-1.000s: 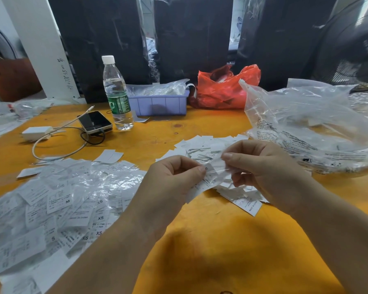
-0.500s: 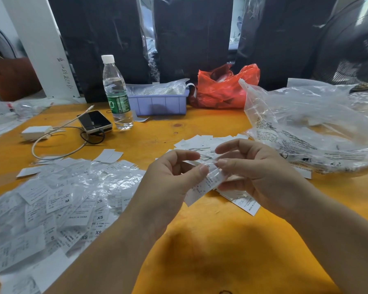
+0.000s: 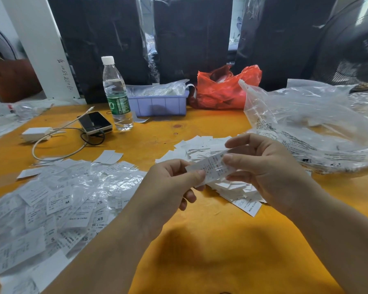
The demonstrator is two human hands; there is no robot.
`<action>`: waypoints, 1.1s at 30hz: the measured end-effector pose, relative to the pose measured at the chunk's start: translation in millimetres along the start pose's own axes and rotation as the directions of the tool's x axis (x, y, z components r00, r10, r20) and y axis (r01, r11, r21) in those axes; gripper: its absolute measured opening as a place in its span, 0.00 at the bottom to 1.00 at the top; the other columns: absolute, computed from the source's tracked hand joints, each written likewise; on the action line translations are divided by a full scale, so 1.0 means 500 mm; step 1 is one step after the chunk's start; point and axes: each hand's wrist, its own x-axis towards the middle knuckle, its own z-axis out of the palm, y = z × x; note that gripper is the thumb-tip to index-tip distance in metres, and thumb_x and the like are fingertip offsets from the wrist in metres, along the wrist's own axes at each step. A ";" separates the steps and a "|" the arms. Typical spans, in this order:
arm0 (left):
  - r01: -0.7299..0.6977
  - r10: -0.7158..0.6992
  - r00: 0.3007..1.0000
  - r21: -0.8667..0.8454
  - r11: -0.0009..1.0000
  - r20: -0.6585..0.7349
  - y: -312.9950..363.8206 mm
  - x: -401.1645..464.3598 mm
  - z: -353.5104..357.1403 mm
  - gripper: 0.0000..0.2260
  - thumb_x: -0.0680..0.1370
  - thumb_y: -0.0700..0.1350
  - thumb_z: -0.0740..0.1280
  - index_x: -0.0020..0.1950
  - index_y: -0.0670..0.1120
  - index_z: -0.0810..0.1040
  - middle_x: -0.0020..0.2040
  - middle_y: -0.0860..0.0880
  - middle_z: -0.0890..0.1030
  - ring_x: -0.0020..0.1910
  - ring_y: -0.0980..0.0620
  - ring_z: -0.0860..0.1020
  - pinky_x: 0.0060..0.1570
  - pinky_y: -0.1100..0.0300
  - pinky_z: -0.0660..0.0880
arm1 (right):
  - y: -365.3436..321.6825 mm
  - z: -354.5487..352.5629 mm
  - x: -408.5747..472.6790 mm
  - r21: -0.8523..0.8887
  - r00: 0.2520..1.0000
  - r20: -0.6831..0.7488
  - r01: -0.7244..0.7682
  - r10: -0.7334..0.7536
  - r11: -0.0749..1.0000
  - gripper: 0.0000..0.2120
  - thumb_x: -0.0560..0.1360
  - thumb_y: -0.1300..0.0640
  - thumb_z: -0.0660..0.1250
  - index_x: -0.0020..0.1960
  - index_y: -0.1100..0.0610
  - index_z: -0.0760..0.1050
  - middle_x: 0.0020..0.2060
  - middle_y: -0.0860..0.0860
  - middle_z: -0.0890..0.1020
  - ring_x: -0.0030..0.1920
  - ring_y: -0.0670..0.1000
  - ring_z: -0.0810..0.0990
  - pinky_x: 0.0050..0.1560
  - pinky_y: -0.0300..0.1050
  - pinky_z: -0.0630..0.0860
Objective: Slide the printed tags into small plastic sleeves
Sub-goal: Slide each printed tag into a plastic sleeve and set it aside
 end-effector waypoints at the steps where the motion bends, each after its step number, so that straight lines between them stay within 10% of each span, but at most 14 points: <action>1: -0.010 0.010 1.000 0.008 1.000 -0.005 0.000 0.000 0.000 0.05 0.76 0.42 0.70 0.50 0.43 0.82 0.32 0.50 0.81 0.26 0.56 0.73 0.24 0.65 0.69 | 0.000 0.001 -0.001 -0.002 1.000 0.001 0.006 -0.006 1.000 0.16 0.61 0.60 0.73 0.48 0.59 0.76 0.40 0.56 0.86 0.41 0.57 0.86 0.37 0.43 0.81; 33: -0.129 0.128 0.992 0.114 0.985 0.024 0.003 -0.009 0.007 0.05 0.79 0.39 0.66 0.48 0.43 0.81 0.33 0.50 0.82 0.30 0.56 0.76 0.26 0.64 0.70 | 0.004 0.027 -0.020 -0.006 0.999 -0.026 0.046 -0.047 0.999 0.20 0.59 0.61 0.74 0.51 0.59 0.78 0.35 0.54 0.82 0.36 0.57 0.84 0.37 0.46 0.83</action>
